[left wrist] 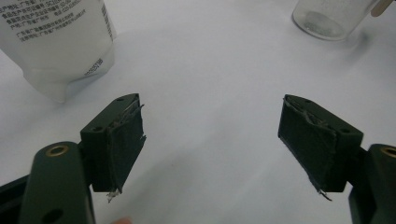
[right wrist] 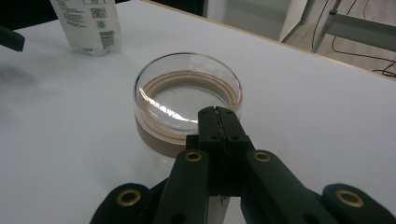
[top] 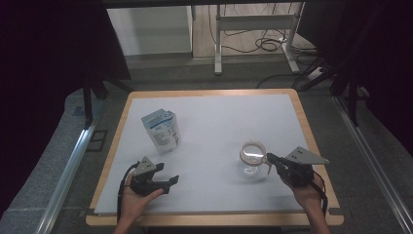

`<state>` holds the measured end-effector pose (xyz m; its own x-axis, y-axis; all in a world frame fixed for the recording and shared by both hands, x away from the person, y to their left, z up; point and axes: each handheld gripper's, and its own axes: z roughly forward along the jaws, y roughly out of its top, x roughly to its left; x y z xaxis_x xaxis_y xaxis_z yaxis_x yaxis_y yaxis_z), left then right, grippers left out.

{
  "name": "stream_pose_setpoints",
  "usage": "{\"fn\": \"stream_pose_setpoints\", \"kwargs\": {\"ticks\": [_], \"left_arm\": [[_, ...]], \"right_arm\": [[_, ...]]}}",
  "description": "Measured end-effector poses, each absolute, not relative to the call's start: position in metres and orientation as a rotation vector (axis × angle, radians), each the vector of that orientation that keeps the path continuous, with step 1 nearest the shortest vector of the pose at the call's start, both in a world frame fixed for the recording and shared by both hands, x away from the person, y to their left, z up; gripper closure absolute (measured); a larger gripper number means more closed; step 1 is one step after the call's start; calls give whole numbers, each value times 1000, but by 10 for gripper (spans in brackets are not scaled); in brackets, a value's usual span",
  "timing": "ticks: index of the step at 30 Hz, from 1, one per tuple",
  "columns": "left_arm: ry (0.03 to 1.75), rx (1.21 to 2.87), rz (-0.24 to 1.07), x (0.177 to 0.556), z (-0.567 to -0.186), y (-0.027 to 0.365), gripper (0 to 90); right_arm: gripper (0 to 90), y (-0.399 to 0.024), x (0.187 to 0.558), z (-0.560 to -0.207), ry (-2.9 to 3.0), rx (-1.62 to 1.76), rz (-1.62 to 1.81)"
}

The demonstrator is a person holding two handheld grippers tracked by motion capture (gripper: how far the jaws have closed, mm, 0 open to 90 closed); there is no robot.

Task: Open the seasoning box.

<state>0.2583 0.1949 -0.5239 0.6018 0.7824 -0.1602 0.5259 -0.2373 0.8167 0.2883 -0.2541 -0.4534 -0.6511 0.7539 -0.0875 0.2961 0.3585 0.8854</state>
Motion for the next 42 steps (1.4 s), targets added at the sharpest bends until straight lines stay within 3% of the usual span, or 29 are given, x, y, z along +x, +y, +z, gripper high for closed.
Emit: {"fn": "stream_pose_setpoints", "kwargs": {"ticks": [31, 39, 42], "left_arm": [[1048, 1911, 359, 258, -525, 198, 227], [1031, 1908, 343, 258, -524, 196, 277], [1014, 1903, 344, 258, -522, 194, 343]], "right_arm": [[900, -256, 285, -455, 2120, 925, 1249], [900, -257, 285, -456, 2121, 931, 1231], [900, -257, 285, -456, 2121, 934, 1228]]}}
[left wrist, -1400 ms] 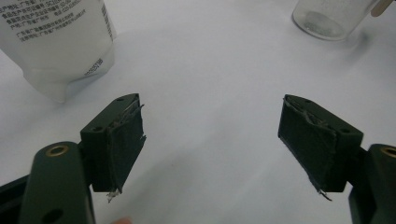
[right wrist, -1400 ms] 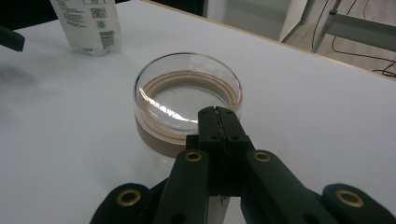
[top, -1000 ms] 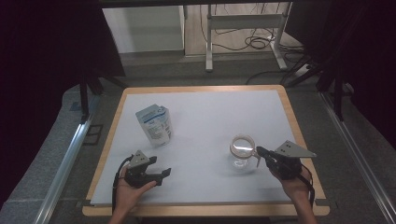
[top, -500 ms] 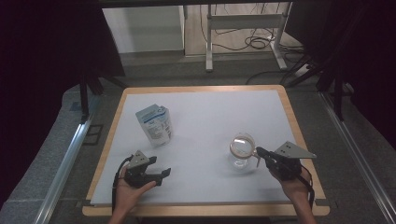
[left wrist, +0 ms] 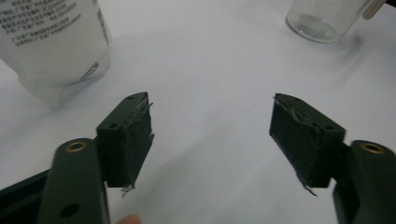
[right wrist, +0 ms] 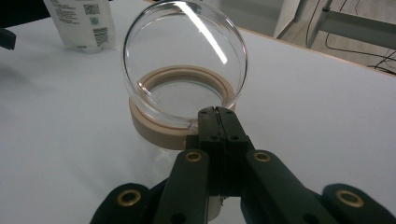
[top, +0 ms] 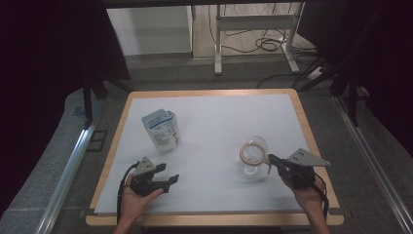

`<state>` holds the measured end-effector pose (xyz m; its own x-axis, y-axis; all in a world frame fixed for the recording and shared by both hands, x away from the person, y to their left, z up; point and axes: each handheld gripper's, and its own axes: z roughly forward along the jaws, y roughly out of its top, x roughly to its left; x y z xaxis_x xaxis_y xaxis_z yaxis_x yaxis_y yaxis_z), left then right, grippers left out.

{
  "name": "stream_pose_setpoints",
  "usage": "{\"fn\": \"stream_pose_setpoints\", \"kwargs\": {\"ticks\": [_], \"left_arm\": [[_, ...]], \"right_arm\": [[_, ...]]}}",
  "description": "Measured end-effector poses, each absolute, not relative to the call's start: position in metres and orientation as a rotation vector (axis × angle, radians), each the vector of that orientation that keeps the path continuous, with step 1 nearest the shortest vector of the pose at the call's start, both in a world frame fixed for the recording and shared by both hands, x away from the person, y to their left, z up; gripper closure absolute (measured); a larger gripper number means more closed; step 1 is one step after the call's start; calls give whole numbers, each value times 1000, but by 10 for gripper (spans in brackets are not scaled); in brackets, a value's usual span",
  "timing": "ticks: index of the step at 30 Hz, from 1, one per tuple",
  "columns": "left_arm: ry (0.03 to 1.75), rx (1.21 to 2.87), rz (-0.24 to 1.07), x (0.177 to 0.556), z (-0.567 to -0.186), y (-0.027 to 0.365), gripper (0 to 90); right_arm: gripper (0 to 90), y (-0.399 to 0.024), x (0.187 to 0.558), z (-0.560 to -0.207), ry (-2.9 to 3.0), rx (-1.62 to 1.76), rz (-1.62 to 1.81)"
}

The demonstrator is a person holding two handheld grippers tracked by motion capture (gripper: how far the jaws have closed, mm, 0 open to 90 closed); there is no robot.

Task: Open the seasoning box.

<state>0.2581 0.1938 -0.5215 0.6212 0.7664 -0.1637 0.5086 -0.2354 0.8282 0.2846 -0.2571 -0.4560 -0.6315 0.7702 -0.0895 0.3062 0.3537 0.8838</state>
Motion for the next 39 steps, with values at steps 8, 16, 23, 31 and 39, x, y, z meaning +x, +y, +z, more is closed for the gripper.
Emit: {"fn": "stream_pose_setpoints", "kwargs": {"ticks": [8, 16, 23, 31, 39], "left_arm": [[909, 1953, 295, 273, -510, 158, 609], [831, 1962, 256, 288, -494, 122, 772], [781, 1949, 244, 303, -479, 92, 794], [707, 1983, 216, 323, -466, 46, 783], [729, 1979, 211, 324, -468, 49, 765]], "right_arm": [[900, -258, 286, -457, 2126, 947, 1228], [900, -262, 287, -463, 2127, 967, 1202], [900, -262, 287, -462, 2115, 962, 1212], [900, -262, 287, -461, 2107, 958, 1202], [900, -256, 285, -454, 2101, 922, 1212]]}}
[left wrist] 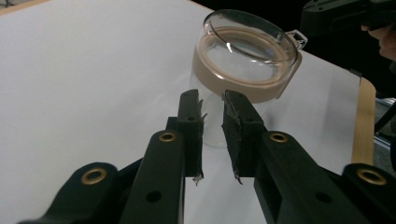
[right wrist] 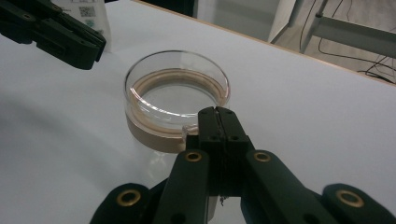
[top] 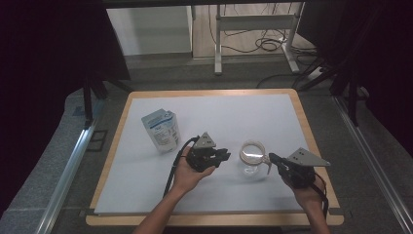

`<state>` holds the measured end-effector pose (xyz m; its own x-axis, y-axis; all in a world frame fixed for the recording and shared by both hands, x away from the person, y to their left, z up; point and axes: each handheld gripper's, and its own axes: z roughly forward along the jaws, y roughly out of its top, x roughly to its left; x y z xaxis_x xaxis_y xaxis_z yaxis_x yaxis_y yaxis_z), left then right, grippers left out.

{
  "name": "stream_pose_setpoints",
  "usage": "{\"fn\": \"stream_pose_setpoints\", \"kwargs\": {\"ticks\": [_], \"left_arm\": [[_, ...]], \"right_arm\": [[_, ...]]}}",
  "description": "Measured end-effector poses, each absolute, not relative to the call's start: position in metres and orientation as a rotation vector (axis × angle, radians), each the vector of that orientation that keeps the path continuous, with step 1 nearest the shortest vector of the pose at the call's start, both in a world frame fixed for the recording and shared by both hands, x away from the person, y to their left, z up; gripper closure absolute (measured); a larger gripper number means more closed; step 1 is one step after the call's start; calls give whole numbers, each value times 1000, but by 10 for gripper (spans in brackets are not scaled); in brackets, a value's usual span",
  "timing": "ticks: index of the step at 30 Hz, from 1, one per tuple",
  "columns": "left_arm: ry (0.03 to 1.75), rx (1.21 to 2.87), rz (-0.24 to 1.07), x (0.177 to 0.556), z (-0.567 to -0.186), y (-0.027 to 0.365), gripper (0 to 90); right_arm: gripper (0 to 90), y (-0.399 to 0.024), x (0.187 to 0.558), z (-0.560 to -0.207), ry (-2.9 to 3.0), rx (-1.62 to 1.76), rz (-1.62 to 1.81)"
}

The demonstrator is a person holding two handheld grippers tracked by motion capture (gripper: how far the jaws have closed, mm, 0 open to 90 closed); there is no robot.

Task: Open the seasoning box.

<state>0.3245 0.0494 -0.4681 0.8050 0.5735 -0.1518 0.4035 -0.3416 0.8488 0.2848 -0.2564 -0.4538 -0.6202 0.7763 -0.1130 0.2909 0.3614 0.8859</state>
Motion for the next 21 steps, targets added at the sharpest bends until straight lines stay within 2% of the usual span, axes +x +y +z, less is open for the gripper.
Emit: {"fn": "stream_pose_setpoints", "kwargs": {"ticks": [14, 17, 21], "left_arm": [[747, 1963, 180, 327, -470, 49, 640], [757, 1950, 165, 328, -470, 49, 571], [759, 1949, 162, 329, -470, 49, 544]], "right_arm": [[900, -255, 288, -455, 2104, 916, 1248], [900, -255, 287, -456, 2096, 920, 1255], [900, -257, 286, -457, 2088, 923, 1258]]}}
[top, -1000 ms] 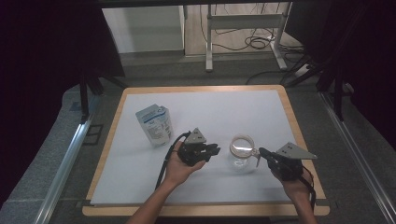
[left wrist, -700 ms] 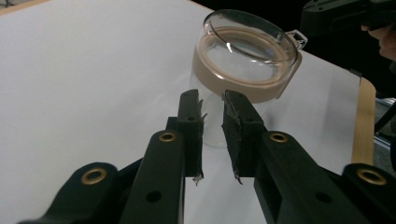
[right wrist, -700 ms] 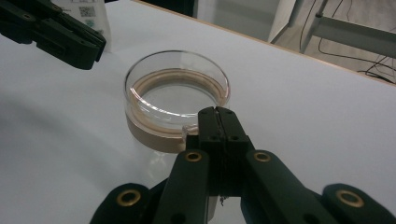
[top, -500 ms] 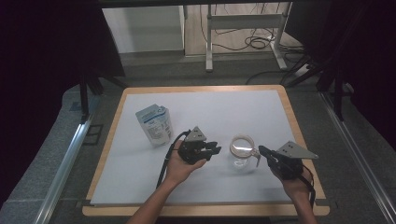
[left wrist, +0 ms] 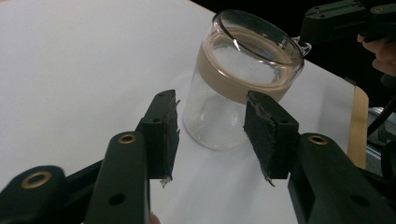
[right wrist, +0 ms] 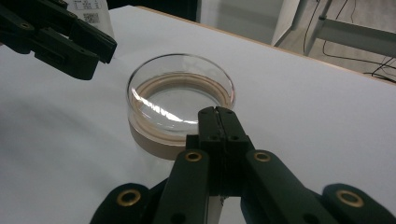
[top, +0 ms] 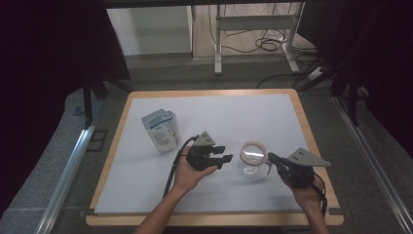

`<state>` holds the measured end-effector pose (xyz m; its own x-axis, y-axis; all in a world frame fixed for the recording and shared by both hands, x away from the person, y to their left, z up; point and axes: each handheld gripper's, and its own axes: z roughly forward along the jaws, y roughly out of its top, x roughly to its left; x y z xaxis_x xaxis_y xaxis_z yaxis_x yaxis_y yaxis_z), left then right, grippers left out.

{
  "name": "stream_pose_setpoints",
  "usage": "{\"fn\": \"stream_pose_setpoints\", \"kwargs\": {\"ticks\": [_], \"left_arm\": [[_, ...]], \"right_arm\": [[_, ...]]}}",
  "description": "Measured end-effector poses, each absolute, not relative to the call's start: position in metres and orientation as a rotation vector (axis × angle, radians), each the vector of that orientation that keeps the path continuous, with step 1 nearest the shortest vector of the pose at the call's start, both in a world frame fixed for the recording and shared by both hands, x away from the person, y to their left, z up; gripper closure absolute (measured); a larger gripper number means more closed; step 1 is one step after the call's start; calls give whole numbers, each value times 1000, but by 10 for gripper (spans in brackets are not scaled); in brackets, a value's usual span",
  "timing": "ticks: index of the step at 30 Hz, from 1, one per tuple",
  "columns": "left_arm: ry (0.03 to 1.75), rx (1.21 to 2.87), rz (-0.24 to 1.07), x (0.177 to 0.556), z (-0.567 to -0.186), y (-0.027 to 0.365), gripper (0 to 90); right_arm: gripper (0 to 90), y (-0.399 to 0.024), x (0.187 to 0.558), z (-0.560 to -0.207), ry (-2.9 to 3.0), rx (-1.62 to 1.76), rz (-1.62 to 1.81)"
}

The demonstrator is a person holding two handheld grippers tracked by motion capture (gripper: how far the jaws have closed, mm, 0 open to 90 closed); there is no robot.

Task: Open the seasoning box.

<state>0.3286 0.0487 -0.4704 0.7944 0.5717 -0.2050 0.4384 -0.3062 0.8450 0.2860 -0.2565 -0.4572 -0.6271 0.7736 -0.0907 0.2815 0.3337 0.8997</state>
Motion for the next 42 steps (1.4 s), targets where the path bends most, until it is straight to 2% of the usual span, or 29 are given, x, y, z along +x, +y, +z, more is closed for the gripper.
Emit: {"fn": "stream_pose_setpoints", "kwargs": {"ticks": [9, 22, 25, 27, 31, 42], "left_arm": [[765, 1957, 165, 329, -470, 49, 515], [755, 1960, 167, 329, -469, 48, 541], [747, 1964, 161, 330, -468, 44, 581], [739, 1970, 159, 331, -468, 40, 657], [724, 1980, 163, 332, -468, 33, 723], [725, 1957, 165, 336, -466, 28, 818]], "right_arm": [[900, -258, 285, -459, 2078, 931, 1268], [900, -259, 285, -460, 2070, 937, 1294], [900, -260, 285, -461, 2070, 934, 1293], [900, -259, 284, -461, 2068, 933, 1293], [900, -260, 284, -461, 2067, 933, 1296], [900, -261, 285, -465, 2076, 945, 1283]]}}
